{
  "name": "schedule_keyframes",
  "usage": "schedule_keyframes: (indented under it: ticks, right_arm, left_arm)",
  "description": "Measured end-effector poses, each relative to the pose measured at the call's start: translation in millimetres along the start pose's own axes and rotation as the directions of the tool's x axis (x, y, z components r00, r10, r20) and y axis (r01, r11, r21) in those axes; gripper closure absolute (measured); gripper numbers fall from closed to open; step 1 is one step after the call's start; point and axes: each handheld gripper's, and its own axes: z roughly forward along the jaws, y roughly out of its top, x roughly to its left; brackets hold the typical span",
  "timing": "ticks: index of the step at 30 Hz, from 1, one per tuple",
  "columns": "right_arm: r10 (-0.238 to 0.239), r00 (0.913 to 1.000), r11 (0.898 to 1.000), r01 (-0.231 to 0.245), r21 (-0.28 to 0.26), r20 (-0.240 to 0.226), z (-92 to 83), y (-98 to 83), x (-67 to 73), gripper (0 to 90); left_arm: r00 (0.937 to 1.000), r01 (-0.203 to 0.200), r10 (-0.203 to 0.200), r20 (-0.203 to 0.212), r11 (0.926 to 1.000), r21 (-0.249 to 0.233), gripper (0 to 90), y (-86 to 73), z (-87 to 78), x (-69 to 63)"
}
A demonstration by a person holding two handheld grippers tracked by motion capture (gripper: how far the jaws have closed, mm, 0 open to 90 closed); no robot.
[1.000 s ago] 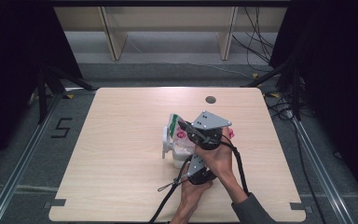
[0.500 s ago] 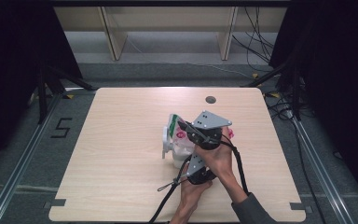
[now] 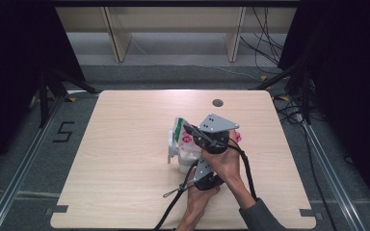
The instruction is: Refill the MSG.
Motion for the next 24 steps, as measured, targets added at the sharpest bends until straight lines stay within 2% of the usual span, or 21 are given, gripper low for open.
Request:
schedule_keyframes:
  ticks: [1, 3, 6, 7, 11, 14, 15, 16, 17, 19, 20, 24]
  right_arm:
    - [0.013, 0.9999, 1.0, -0.013, 0.009, -0.002, -0.6, 0.1, 1.4, 90.0]
    - [0.009, 0.9998, 1.0, -0.009, -0.003, 0.015, -1.8, 1.0, 2.9, 90.0]
    - [-0.009, 0.9999, 1.0, 0.009, 0.004, 0.011, -0.8, 0.7, 1.4, 90.0]
    - [-0.005, 0.9999, 1.0, 0.005, 0.002, 0.01, -0.9, 0.4, 1.5, 90.0]
    - [-0.007, 0.9999, 1.0, 0.007, 0.006, 0.012, -0.9, 0.5, 1.3, 90.0]
    - [0.016, 0.9999, 1.0, -0.016, -0.001, 0.003, -2.0, 1.2, 3.8, 90.0]
    - [-0.006, 0.9998, 1.0, 0.006, -0.016, 0.018, -1.7, 1.7, 3.2, 90.0]
    - [0.008, 0.9998, 1.0, -0.008, -0.003, 0.019, -1.9, 1.5, 4.0, 90.0]
    - [-0.011, 0.9997, 1.0, 0.012, -0.009, 0.022, 0.1, 0.5, 2.5, 90.0]
    - [0.015, 0.9999, 1.0, -0.015, 0.01, -0.001, -0.8, -0.4, 2.5, 90.0]
    - [0.003, 0.9999, 1.0, -0.003, -0.007, 0.01, -1.6, 0.3, 1.9, 90.0]
    - [0.0, 0.9999, 1.0, 0.0, 0.0, 0.013, 0.8, -0.5, 2.7, 90.0]
  left_arm:
    - [1.0, 0.001, -0.001, 0.0, 1.0, -0.003, 74.4, 0.2, -0.1, 0.1]
    - [1.0, -0.001, 0.001, 0.0, 1.0, -0.006, 74.4, 0.5, -0.8, -0.1]
    - [1.0, -0.003, 0.003, -0.009, 1.0, 0.007, 74.4, 0.3, -1.4, -0.3]
    - [1.0, 0.004, -0.004, -0.003, 1.0, -0.004, 74.4, 0.2, -0.7, -0.6]
    - [1.0, 0.002, -0.002, -0.004, 1.0, -0.001, 74.4, 0.2, -0.8, -0.7]
    - [1.0, 0.0, 0.0, -0.002, 0.9998, -0.018, 74.5, 0.6, -0.8, -0.6]
    - [1.0, 0.001, -0.001, -0.001, 0.9999, -0.016, 74.5, 0.8, -0.8, -0.9]
    - [1.0, 0.002, -0.002, -0.003, 1.0, -0.006, 74.4, 0.6, -0.9, -1.0]
    - [1.0, -0.002, 0.002, -0.007, 1.0, 0.0, 74.5, 0.0, -0.6, -0.7]
    - [1.0, -0.003, 0.003, -0.006, 1.0, -0.004, 74.5, 0.0, -0.5, -0.6]
    - [1.0, -0.008, 0.008, -0.003, 1.0, -0.005, 74.5, 0.6, -0.9, -0.9]
    - [1.0, -0.004, 0.004, -0.008, 1.0, 0.001, 74.5, 0.1, -0.6, -0.7]
